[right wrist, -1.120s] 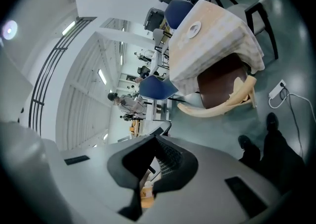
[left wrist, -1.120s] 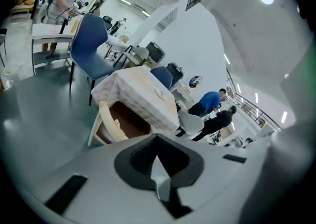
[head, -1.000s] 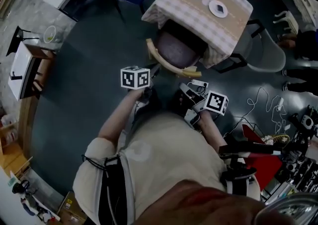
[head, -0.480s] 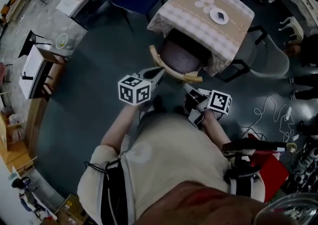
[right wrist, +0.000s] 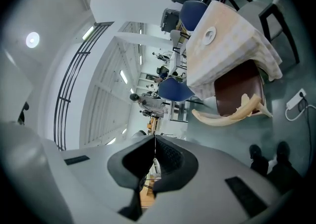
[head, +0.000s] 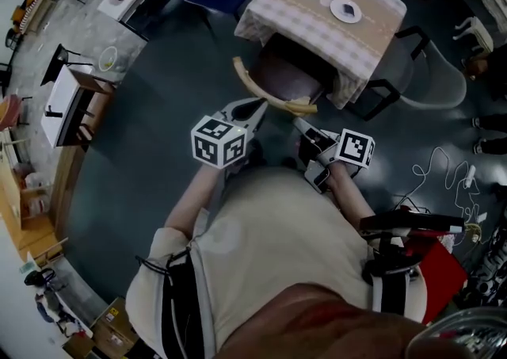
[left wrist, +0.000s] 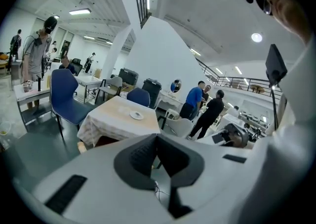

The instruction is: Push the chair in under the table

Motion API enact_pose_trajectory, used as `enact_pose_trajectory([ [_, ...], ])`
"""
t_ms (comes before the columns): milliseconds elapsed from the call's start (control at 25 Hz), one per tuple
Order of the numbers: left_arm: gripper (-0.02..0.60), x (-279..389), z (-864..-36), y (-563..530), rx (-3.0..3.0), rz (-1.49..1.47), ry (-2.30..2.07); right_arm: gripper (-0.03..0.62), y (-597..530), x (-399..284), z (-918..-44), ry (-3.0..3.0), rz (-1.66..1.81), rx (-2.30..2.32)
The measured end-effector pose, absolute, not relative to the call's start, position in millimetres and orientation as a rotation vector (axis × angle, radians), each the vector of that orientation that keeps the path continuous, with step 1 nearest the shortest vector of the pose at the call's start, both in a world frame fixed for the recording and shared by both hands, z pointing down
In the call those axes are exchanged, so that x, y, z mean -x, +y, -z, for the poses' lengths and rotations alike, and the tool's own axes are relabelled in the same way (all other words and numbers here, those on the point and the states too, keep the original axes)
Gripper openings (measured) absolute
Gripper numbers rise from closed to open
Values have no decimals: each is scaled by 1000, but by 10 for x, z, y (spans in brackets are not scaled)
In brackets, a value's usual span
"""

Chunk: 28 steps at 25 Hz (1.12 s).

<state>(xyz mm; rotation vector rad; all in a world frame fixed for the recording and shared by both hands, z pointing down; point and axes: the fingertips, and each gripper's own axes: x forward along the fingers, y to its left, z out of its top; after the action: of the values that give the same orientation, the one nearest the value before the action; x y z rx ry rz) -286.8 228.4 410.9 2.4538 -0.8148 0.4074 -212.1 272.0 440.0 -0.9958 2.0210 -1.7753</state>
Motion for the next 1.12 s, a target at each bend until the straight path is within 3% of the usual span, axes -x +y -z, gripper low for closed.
enact_pose_trajectory([
  [560,8,2922,-4083,2533,-2363,-442,-1067,11,2774,2066,-3739,2236,1418,689],
  [1120,8,3589,-4116,2867,-2154,-387,-1312,12,2989,2598,-3769,2240,1616,358],
])
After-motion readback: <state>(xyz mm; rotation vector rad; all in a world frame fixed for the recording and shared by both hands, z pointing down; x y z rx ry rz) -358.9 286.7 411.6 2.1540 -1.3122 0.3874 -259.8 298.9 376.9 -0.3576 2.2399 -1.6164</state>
